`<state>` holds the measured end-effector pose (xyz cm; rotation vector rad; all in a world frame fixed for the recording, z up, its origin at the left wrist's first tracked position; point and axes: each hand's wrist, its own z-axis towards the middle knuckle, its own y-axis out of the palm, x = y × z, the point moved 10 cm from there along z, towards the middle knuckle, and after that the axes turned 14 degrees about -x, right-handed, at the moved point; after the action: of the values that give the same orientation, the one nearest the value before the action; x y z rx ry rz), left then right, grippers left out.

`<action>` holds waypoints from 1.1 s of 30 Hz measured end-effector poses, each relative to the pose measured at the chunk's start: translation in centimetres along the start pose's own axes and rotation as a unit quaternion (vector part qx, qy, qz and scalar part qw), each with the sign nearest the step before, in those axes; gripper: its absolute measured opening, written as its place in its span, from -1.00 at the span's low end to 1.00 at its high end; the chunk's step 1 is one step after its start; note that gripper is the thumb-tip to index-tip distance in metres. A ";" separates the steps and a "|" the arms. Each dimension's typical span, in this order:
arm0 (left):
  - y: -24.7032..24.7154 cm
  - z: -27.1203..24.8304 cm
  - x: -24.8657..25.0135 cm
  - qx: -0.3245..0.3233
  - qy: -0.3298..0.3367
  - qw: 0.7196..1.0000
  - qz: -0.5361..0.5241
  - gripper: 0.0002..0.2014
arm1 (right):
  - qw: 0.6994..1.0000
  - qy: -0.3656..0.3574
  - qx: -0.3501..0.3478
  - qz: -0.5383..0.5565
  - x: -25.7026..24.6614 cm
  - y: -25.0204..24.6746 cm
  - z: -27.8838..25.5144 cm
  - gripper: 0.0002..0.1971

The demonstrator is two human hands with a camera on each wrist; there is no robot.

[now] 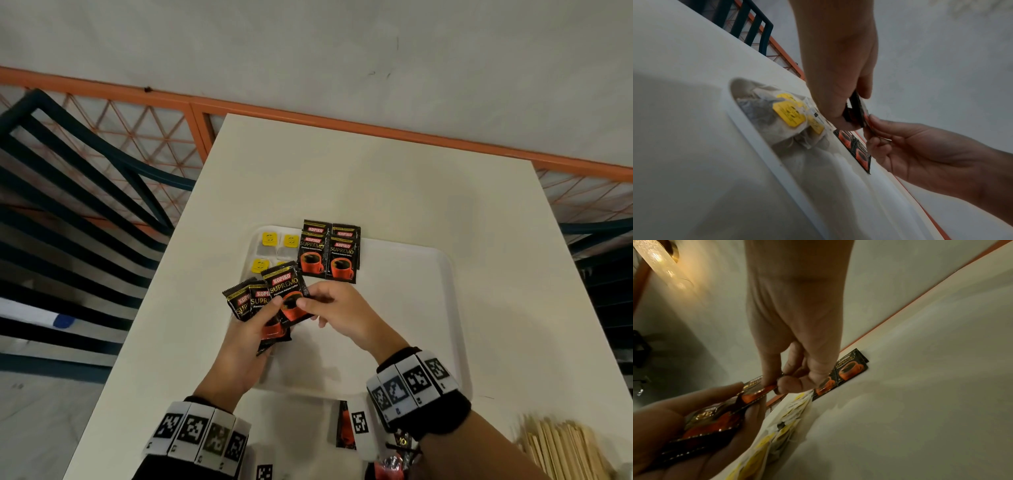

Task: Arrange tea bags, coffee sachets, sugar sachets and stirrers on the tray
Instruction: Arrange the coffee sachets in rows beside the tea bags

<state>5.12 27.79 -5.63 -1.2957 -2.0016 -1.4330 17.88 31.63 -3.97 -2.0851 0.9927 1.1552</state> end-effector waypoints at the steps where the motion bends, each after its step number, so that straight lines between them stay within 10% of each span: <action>1: -0.3 -0.1 -0.1 0.011 -0.002 1.000 -0.010 -0.82 | 1.000 0.000 0.004 0.022 0.3 0.0 0.1 -0.83; 10: -2.6 -0.6 1.6 0.022 0.042 0.997 0.061 -0.76 | 0.981 0.035 0.112 0.157 2.6 -2.7 0.6 -0.87; 13: -1.4 -0.4 -0.7 -0.075 -0.073 0.994 0.040 -0.57 | 0.983 0.056 0.158 0.071 2.6 -4.1 1.0 -0.83; 20: -3.2 -1.1 1.0 0.069 0.007 0.998 0.007 -0.75 | 0.974 0.068 0.215 0.016 3.0 -5.6 2.2 -0.81; 33: -2.8 -0.9 0.9 0.071 0.009 0.997 0.001 -0.64 | 0.971 0.047 0.233 0.014 3.8 -5.7 2.6 -0.82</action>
<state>2.18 27.20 -6.13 -1.2196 -2.0496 -1.2718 22.62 35.58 -7.93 -1.7610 1.2070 0.7478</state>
